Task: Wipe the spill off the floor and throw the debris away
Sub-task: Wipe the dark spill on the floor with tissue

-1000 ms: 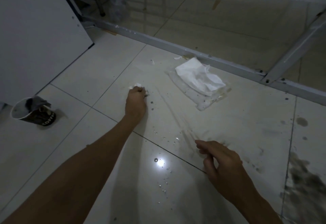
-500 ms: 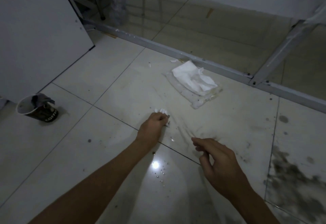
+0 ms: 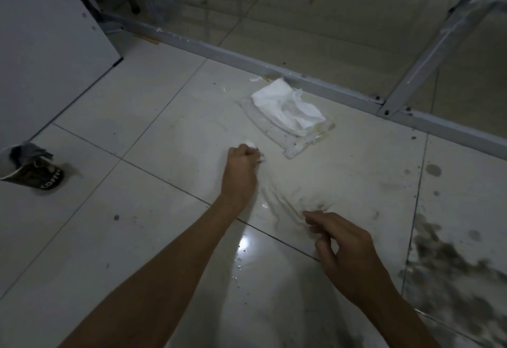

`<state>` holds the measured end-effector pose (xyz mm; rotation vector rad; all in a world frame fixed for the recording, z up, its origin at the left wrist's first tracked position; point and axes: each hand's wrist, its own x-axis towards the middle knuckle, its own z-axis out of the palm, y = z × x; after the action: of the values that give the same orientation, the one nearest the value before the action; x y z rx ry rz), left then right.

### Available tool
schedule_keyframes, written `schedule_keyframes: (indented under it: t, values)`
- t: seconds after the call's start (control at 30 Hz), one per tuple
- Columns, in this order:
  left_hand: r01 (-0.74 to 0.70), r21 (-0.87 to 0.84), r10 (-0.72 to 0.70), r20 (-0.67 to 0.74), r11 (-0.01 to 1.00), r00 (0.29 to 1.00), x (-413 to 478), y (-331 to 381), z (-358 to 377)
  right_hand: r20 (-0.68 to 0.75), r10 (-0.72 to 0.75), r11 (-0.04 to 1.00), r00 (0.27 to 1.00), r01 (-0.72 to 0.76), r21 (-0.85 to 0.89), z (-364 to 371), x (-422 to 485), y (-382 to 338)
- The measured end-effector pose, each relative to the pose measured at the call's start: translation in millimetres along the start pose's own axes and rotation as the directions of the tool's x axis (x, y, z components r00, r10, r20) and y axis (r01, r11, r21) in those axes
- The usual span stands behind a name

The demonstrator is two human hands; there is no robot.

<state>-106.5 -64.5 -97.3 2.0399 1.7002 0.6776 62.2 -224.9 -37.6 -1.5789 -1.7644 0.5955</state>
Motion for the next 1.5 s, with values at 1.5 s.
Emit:
schedule_keyframes:
  t: [1.5]
  values:
    - [-0.134,-0.059,0.144,0.214,0.989,0.966,-156,5,-51,-0.035,0.052,0.998,0.998,-0.050,0.041,-24,-67,-17]
